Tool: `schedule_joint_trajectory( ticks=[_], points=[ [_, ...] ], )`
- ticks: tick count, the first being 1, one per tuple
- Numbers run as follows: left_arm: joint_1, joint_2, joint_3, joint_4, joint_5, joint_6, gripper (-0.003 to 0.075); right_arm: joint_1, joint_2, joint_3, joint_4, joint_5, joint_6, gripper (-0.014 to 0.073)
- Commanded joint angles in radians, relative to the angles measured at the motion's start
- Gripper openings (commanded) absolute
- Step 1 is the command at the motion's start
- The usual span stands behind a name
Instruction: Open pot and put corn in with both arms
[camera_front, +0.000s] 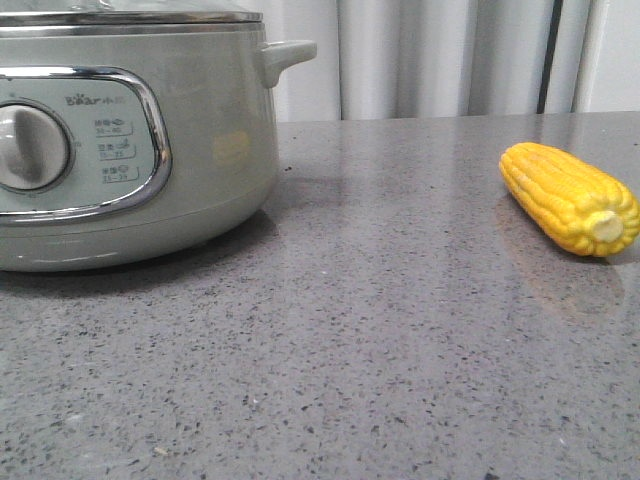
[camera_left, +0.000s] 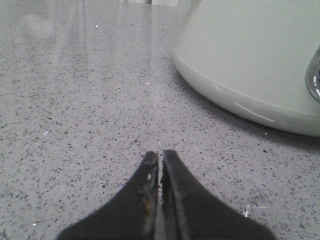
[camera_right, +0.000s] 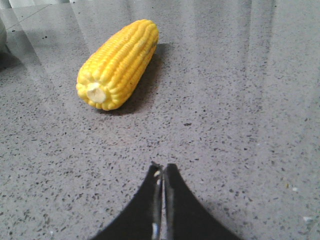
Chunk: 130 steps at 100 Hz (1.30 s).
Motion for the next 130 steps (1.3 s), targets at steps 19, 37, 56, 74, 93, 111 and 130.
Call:
schedule_joint_trajectory(
  ticks=[19, 37, 56, 74, 93, 111, 130],
  points=[
    [0.002, -0.025, 0.028, -0.008, -0.053, -0.003, -0.002, -0.005, -0.023, 0.018, 0.007, -0.012, -0.008, -0.0071],
    [0.002, -0.025, 0.028, -0.008, -0.053, -0.003, -0.002, -0.005, -0.023, 0.018, 0.007, -0.012, -0.008, -0.0071],
    [0.002, -0.025, 0.028, -0.008, -0.053, -0.003, -0.002, -0.005, -0.023, 0.018, 0.007, -0.012, -0.008, -0.0071],
    [0.002, -0.025, 0.028, -0.008, -0.053, -0.003, -0.002, -0.005, -0.023, 0.018, 0.007, -0.012, -0.008, -0.0071],
    [0.002, -0.025, 0.028, -0.008, -0.053, -0.003, -0.002, -0.005, -0.023, 0.018, 0.007, -0.027, -0.008, -0.0071],
    [0.002, -0.025, 0.028, -0.008, -0.053, -0.003, -0.002, -0.005, -0.023, 0.018, 0.005, -0.15, -0.008, -0.0071],
    [0.002, -0.025, 0.028, -0.031, -0.098, -0.003, -0.002, -0.005, -0.023, 0.018, 0.06, -0.421, -0.008, -0.0071]
  ],
)
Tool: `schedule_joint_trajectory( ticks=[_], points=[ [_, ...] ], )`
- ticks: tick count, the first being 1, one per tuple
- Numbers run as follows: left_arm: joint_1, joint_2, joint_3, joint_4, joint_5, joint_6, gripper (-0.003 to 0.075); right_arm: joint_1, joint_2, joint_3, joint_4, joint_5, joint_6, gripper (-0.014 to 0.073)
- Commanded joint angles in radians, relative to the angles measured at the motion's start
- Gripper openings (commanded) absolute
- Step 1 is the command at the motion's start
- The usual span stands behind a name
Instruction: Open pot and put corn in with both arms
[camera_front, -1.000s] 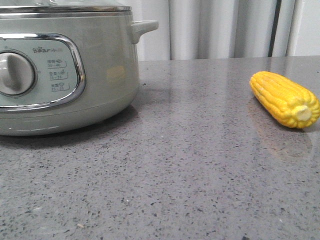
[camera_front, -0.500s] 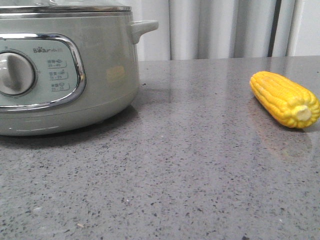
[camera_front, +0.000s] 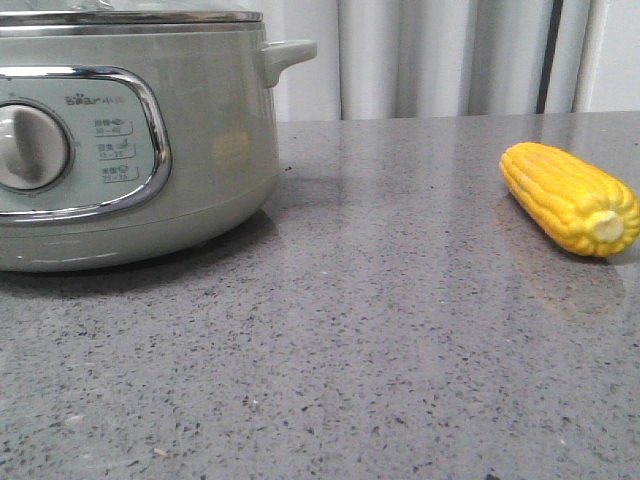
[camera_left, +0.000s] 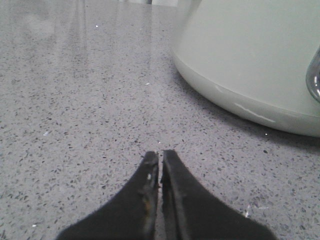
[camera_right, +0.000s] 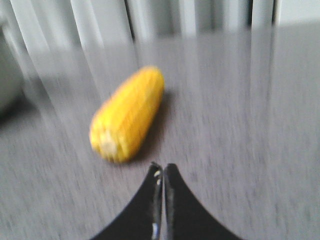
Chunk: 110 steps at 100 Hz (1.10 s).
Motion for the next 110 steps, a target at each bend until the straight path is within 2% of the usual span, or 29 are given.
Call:
schedule_joint_trajectory(
  ticks=[1, 6, 19, 28, 47, 68, 79, 85, 97, 110],
  points=[
    [0.002, -0.025, 0.028, -0.034, -0.098, -0.003, -0.002, -0.005, -0.023, 0.018, 0.034, -0.217, -0.008, -0.0071],
    [0.002, -0.025, 0.028, -0.097, -0.158, -0.003, -0.002, -0.005, -0.023, 0.018, 0.034, -0.249, -0.008, -0.0071],
    [0.002, -0.025, 0.028, -0.552, -0.268, -0.005, -0.002, -0.005, -0.023, 0.018, 0.069, -0.248, -0.006, -0.0071],
    [0.002, -0.025, 0.028, -0.729, -0.302, -0.005, -0.002, -0.005, -0.023, 0.018, 0.122, -0.251, -0.006, -0.0071],
    [0.002, -0.025, 0.028, -0.802, -0.393, -0.005, -0.002, -0.005, -0.023, 0.016, 0.29, -0.324, -0.002, -0.0071],
    [0.002, -0.025, 0.022, -0.84, -0.445, -0.005, -0.002, -0.005, -0.023, -0.021, 0.303, -0.324, 0.0, -0.0071],
    [0.002, -0.025, 0.005, -0.814, -0.501, -0.003, -0.002, -0.005, -0.023, -0.09, 0.303, -0.235, 0.0, -0.0071],
    [0.002, -0.019, -0.022, -0.723, -0.493, 0.005, -0.002, -0.005, -0.019, -0.129, 0.303, -0.169, 0.0, -0.0071],
    [0.002, 0.02, -0.117, -0.455, -0.376, 0.005, -0.002, -0.005, 0.02, -0.213, 0.269, -0.066, 0.0, -0.0071],
    [0.002, 0.109, -0.259, -0.215, -0.226, 0.005, -0.002, -0.005, 0.105, -0.314, 0.154, 0.003, 0.0, -0.0071]
  ],
)
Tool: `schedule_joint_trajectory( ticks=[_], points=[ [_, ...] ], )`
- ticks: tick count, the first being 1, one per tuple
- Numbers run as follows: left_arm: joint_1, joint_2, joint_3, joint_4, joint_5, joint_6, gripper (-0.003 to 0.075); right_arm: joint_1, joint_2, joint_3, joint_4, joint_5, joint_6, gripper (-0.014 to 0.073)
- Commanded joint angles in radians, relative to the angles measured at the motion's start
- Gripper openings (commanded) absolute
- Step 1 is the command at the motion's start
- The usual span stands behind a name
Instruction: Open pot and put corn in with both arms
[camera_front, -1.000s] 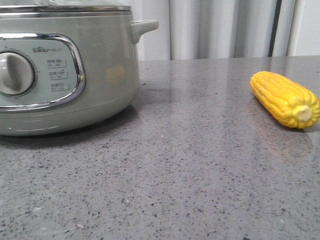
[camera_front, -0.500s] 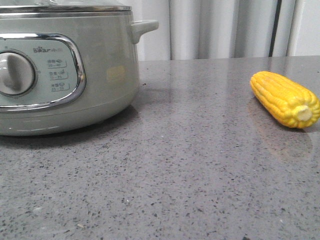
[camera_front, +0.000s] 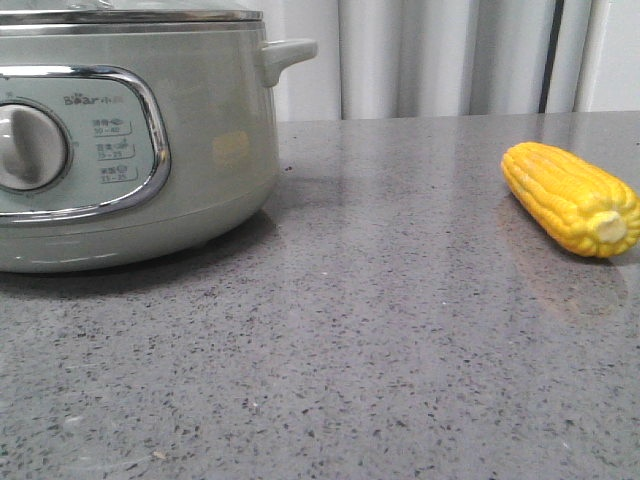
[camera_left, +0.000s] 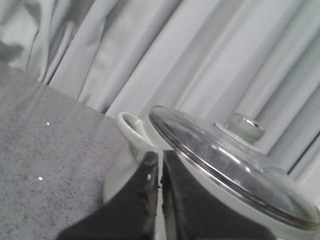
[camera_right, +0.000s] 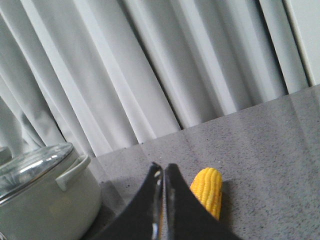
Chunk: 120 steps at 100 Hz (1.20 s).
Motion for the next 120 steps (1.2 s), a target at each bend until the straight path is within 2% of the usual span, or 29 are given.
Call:
schedule_joint_trajectory(
  ticks=[1, 13, 20, 27, 29, 37, 44, 50, 60, 77, 97, 120],
  points=[
    [0.002, 0.08, -0.117, 0.171, 0.041, 0.005, -0.002, -0.005, 0.08, -0.095, -0.089, -0.006, -0.002, -0.0071],
    [0.002, 0.196, -0.24, 0.262, 0.11, 0.007, -0.0015, -0.004, 0.192, -0.204, -0.192, 0.087, -0.002, -0.006],
    [0.002, 0.266, -0.306, 0.268, 0.123, 0.035, 0.004, -0.004, 0.257, -0.27, -0.206, 0.145, -0.002, -0.0012],
    [-0.01, 0.34, -0.367, 0.256, 0.139, 0.113, 0.018, -0.004, 0.317, -0.334, -0.206, 0.201, -0.002, 0.0074],
    [-0.02, 0.37, -0.39, 0.255, 0.141, 0.137, 0.0256, -0.004, 0.333, -0.352, -0.206, 0.217, -0.002, 0.0106],
    [-0.055, 0.445, -0.444, 0.255, 0.149, 0.161, 0.046, -0.004, 0.388, -0.417, -0.206, 0.268, -0.007, 0.0241],
    [-0.095, 0.515, -0.494, 0.256, 0.153, 0.161, 0.0554, -0.004, 0.429, -0.462, -0.21, 0.307, -0.021, 0.0358],
    [-0.131, 0.576, -0.534, 0.264, 0.138, 0.161, 0.0557, -0.004, 0.458, -0.489, -0.209, 0.334, -0.047, 0.044],
    [-0.206, 0.671, -0.584, 0.297, 0.089, 0.181, 0.0544, -0.004, 0.486, -0.508, -0.211, 0.349, -0.061, 0.0503],
    [-0.302, 0.838, -0.633, 0.307, -0.033, 0.185, 0.0547, -0.004, 0.488, -0.508, -0.211, 0.35, -0.061, 0.0503],
    [-0.325, 1.009, -0.636, 0.307, -0.301, 0.185, 0.0547, -0.004, 0.486, -0.508, -0.211, 0.363, -0.061, 0.0503],
    [-0.325, 1.12, -0.679, 0.303, -0.312, 0.185, 0.0547, -0.004, 0.486, -0.508, -0.211, 0.364, -0.061, 0.0503]
  ],
)
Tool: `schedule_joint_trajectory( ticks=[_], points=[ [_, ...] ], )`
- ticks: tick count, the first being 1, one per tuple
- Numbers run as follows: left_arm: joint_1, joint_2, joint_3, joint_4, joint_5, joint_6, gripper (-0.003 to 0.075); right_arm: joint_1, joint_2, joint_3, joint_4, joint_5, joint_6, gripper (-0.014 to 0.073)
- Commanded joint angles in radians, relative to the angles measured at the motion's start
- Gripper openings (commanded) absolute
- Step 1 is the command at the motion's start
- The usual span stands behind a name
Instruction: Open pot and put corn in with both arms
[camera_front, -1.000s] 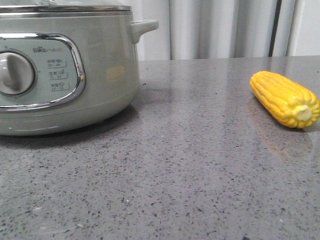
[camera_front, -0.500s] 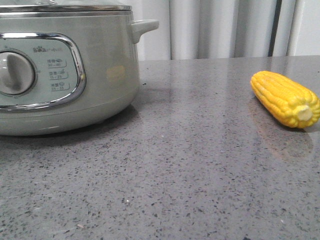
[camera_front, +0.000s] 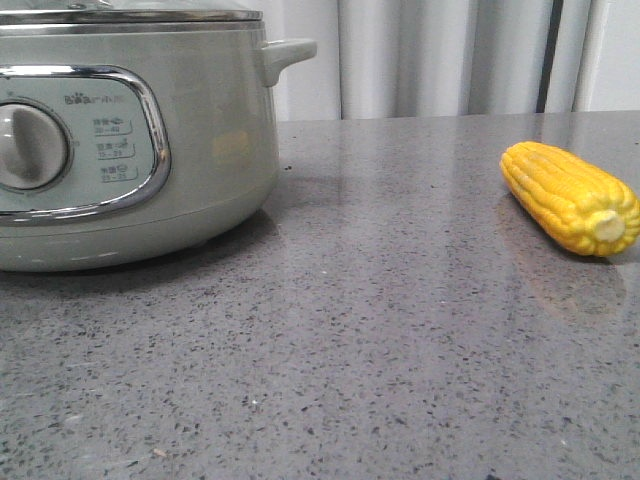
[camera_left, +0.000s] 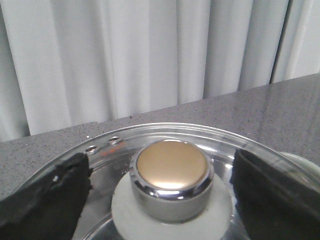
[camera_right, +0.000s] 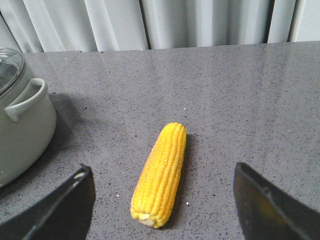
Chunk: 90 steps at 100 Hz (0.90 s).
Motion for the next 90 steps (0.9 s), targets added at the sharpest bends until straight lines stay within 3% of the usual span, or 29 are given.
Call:
schedule_joint_trajectory(
  ticks=[1, 49, 61, 80, 90],
  points=[
    [-0.007, 0.012, -0.056, -0.004, -0.096, 0.002, 0.0547, -0.004, 0.009, -0.037, -0.008, -0.07, -0.012, 0.0503],
    [-0.007, 0.129, -0.093, -0.055, -0.096, 0.0, 0.053, -0.004, 0.009, -0.037, -0.008, -0.082, -0.012, 0.0503],
    [-0.007, 0.129, -0.093, -0.055, -0.096, 0.0, 0.0428, -0.004, 0.009, -0.037, -0.008, -0.082, -0.012, 0.0503],
    [-0.007, 0.129, -0.093, -0.055, -0.096, 0.0, 0.0204, -0.004, 0.009, -0.037, -0.008, -0.082, -0.012, 0.0503],
    [-0.007, 0.129, -0.095, -0.055, -0.096, 0.0, 0.0132, -0.004, 0.009, -0.037, -0.008, -0.08, -0.012, 0.0503]
  ],
)
